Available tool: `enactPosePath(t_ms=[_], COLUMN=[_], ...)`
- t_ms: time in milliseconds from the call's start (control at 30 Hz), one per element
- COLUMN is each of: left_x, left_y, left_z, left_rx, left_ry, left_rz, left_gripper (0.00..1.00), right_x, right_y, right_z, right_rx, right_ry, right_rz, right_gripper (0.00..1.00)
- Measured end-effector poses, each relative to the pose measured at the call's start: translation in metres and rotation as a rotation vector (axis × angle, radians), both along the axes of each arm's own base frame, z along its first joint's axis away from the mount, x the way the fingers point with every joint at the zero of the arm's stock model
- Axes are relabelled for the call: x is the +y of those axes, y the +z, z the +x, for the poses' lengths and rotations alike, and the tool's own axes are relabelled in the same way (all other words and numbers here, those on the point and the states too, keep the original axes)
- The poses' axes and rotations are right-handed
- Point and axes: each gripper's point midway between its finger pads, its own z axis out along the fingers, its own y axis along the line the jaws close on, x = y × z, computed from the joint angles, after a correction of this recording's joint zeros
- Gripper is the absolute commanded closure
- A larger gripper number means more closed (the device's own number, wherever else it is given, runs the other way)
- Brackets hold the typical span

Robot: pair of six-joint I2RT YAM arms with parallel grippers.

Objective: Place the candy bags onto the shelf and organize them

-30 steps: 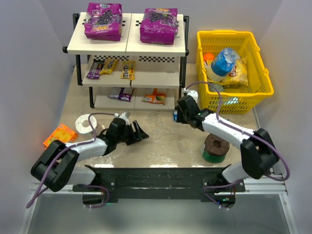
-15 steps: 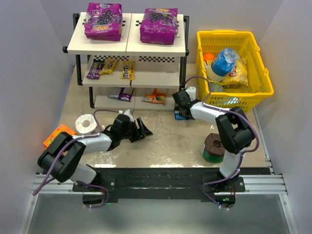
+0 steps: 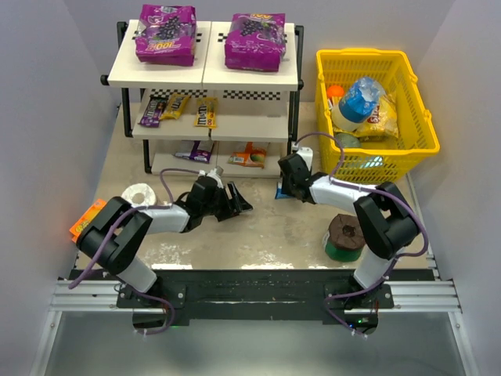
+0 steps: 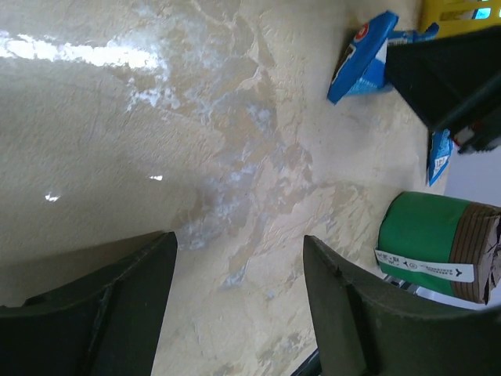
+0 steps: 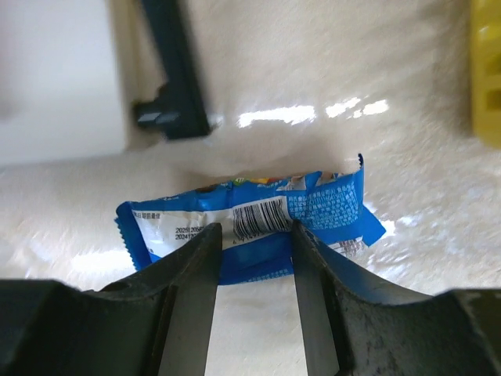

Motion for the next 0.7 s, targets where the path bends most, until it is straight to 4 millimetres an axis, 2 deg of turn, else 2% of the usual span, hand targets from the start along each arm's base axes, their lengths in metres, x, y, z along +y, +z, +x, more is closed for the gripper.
enactPosePath(t_ms=[167,267,433,567,700], left_x=[-0.011,-0.021,-0.040,-0.052,-0.061], left_y=[0.001,0.001,0.005,0.009,0.008], left_z=[0.010,0.017,0.028,0.032,0.032], left_rx=[-0.024,-0.040,-0.072,-0.105,-0.115], left_ry=[-0.011,-0.025,-0.053,-0.075,-0.092], left_rz=[-0.019,-0.034,-0.061,-0.090,-0.099], left_gripper=[0.30,0.30,0.30,0.32,0.39], right_x=[0.032,0.040,0.040,0.033,0.027], right_y=[0.003,0.007,0.023,0.048,0.064], right_z=[-0.028,-0.042,-0.053,-0.057,-0.056], right_rx=[0.008,0.029,0.040,-0.003,-0.038], right_ry=[0.117,0.162,0.184,0.171,0.157], right_rz=[0.071,0.108,0.134,0.140,0.139], right_gripper=[0.56,0.56,0.53,0.53,0.59])
